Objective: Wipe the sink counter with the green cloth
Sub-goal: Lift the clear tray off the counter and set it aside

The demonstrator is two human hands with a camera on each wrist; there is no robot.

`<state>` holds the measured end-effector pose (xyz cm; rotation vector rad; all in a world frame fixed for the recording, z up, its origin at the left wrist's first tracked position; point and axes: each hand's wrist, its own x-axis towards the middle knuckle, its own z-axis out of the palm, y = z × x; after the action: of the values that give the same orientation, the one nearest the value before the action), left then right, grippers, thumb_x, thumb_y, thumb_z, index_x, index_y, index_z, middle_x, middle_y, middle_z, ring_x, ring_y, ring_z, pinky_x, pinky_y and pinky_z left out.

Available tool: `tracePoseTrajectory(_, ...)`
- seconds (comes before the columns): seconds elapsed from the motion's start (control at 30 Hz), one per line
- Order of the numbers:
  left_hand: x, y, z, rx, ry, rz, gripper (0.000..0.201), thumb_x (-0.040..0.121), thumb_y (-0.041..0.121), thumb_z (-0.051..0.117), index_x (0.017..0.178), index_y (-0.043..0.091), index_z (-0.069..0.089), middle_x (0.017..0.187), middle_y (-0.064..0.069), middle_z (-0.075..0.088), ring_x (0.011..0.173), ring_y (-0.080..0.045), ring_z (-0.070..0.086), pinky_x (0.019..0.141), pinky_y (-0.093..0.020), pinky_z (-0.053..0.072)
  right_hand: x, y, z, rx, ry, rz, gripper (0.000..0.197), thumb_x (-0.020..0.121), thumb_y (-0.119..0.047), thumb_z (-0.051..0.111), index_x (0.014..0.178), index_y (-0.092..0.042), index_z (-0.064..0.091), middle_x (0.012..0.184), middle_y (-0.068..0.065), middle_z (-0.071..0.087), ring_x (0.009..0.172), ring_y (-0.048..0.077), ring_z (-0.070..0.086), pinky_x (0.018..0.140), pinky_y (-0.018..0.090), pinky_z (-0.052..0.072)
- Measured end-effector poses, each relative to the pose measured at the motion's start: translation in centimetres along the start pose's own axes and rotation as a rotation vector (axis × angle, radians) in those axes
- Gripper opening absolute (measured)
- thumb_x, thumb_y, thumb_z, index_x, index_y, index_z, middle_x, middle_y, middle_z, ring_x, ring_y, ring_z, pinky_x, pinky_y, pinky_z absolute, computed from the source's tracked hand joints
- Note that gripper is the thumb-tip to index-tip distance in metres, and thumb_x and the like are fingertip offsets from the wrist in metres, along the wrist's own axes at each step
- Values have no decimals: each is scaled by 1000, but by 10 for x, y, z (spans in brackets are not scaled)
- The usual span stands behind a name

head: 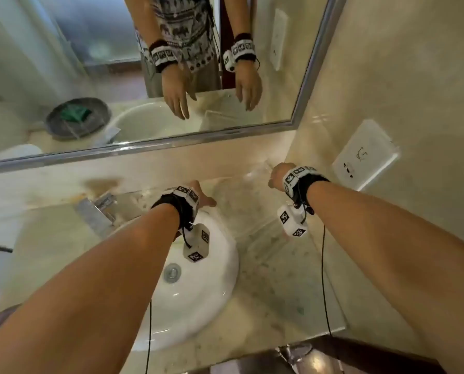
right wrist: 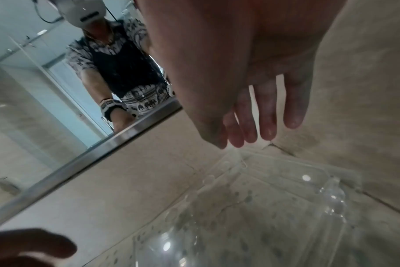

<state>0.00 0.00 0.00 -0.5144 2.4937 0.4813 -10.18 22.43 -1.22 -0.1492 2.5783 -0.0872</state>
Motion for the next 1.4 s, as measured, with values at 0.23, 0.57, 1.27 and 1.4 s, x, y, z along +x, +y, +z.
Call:
tracePoseTrajectory(0.23,38,-8,40,-278,-103,-198,87,75,58,73,135,3,42,122,-21,59,105,-35,63,88,-47,55,43,10,13,-25,-33,-26,51,92,-10,50,142,-8,40,150,16,36,125,35,50,96,37,47)
tracePoseTrajectory(0.57,69,-6,72,-593,-180,-374,98,64,67,75,134,4,47,108,-13,63,82,-28,70,75,-44,59,90,30,29,-232,-100,10,48,90,-32,46,133,-11,41,139,18,42,122,41,47,92,42,45)
tracePoseTrajectory(1.27,87,17,90,-576,-295,-410,76,71,75,63,106,8,56,89,-11,65,85,-27,66,81,-38,53,115,41,38,272,-156,40,46,99,-22,47,139,-1,40,143,21,43,129,36,45,100,39,39)
tracePoseTrajectory(1.4,87,23,87,-674,-282,-399,83,77,66,64,131,5,51,93,-13,61,72,-25,58,61,-31,46,108,38,20,341,-128,197,57,96,-47,35,142,-14,40,141,13,45,125,32,48,92,35,38)
